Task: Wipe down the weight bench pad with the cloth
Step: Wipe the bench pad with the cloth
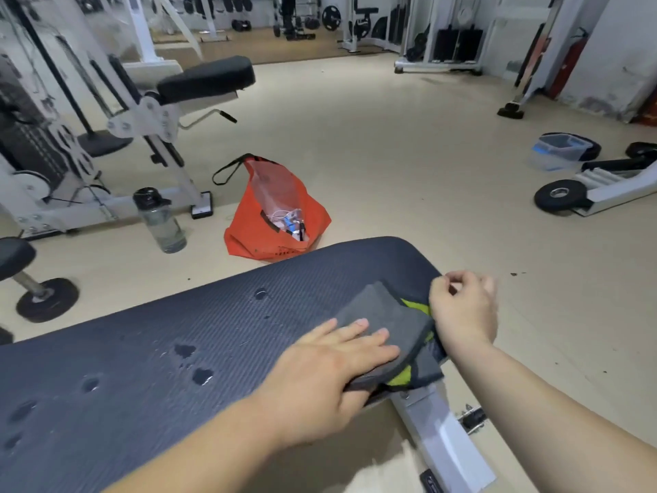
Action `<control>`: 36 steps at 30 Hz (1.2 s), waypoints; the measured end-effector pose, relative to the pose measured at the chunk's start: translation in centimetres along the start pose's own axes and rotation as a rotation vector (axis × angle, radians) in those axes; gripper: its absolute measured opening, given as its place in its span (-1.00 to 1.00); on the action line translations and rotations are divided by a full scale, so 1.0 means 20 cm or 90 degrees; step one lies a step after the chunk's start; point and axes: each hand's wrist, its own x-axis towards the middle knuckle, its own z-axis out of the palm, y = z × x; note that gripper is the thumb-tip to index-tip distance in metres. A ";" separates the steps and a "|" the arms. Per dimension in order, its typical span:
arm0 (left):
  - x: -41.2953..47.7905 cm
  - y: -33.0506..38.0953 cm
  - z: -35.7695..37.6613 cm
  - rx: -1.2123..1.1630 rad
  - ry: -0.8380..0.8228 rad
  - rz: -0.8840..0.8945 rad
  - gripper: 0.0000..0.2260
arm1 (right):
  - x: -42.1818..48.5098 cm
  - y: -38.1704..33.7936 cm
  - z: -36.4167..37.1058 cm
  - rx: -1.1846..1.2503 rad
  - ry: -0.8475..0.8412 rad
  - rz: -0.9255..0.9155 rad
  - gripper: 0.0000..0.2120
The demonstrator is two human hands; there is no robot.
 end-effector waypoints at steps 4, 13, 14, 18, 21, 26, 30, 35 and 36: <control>0.00 -0.30 -0.13 0.046 -0.031 -0.085 -0.46 | -0.06 -0.11 -0.02 -0.139 -0.066 -0.165 -0.81; -0.25 -0.16 -0.08 0.014 0.059 -0.151 -0.49 | -0.24 -0.28 0.02 -0.277 -0.317 -0.423 -0.78; -0.30 -0.22 -0.13 -0.001 0.015 -0.113 -0.49 | -0.25 -0.29 0.03 -0.286 -0.321 -0.438 -0.78; -0.26 -0.57 -0.26 0.037 0.009 -0.271 -0.49 | -0.31 -0.35 0.07 -0.286 -0.351 -0.479 -0.76; -0.18 -0.49 -0.20 0.051 0.082 -0.381 -0.48 | -0.34 -0.38 0.07 -0.280 -0.357 -0.487 -0.78; -0.41 -0.11 -0.10 0.046 0.026 -0.104 -0.43 | -0.35 -0.43 0.07 -0.231 -0.315 -0.483 -0.68; -0.54 -0.39 -0.22 0.031 -0.033 -0.093 -0.45 | -0.40 -0.41 0.09 -0.230 -0.347 -0.506 -0.70; -0.49 -0.31 -0.14 0.058 0.135 -0.404 -0.50 | -0.46 -0.42 0.13 -0.241 -0.396 -0.545 -0.76; -0.53 -0.24 -0.12 0.061 0.120 -0.352 -0.49 | -0.47 -0.43 0.14 -0.240 -0.393 -0.543 -0.76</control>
